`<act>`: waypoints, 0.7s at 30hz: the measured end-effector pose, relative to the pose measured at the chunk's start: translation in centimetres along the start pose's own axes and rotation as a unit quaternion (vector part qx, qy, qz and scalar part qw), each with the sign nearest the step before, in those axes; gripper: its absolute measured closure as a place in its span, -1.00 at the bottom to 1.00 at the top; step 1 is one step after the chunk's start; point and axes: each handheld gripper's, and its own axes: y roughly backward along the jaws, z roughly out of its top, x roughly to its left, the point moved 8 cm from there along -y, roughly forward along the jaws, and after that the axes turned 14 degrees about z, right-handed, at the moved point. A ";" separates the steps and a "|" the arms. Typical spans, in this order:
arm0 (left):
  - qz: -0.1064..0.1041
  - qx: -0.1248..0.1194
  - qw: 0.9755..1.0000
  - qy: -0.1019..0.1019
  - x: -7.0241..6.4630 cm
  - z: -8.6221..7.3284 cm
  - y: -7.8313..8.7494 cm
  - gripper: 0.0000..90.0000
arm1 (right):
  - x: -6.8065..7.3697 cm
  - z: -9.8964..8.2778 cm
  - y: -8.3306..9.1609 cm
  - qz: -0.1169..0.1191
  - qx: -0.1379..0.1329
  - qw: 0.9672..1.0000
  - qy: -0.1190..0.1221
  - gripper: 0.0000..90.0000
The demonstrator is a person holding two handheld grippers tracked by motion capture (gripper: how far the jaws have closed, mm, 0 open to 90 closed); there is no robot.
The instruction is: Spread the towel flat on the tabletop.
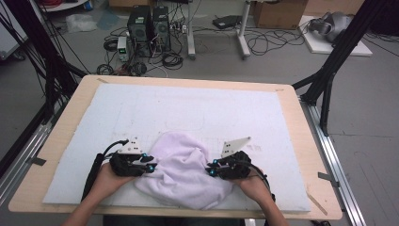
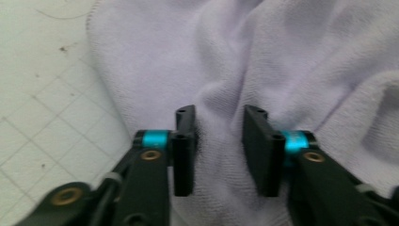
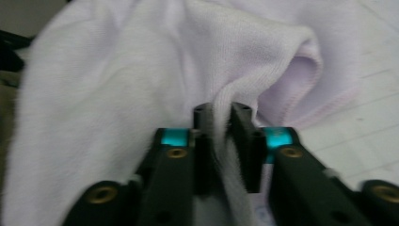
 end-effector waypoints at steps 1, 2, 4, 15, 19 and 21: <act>0.001 -0.001 1.000 -0.006 -0.1 0.0 0.0 0.67 | 0.3 -0.1 0.0 0.005 -0.004 1.000 -0.002 0.86; 0.003 0.000 1.000 -0.007 -0.1 0.0 0.1 0.73 | 0.6 -0.2 0.1 0.004 -0.002 1.000 0.001 0.87; 0.005 -0.009 1.000 -0.007 -0.1 0.2 0.4 0.79 | 1.5 -0.2 0.4 0.009 -0.004 1.000 0.006 0.88; 0.015 -0.051 0.998 0.020 0.5 1.5 2.3 0.37 | 6.0 0.0 2.7 0.012 -0.009 0.999 0.035 0.70; 0.026 -0.061 0.997 0.042 1.6 1.4 2.7 0.17 | 5.3 2.8 4.4 0.000 -0.038 0.998 0.051 0.50; 0.035 -0.059 0.997 0.047 2.0 1.2 2.7 0.15 | 4.3 4.3 4.9 -0.014 -0.048 0.997 0.061 0.43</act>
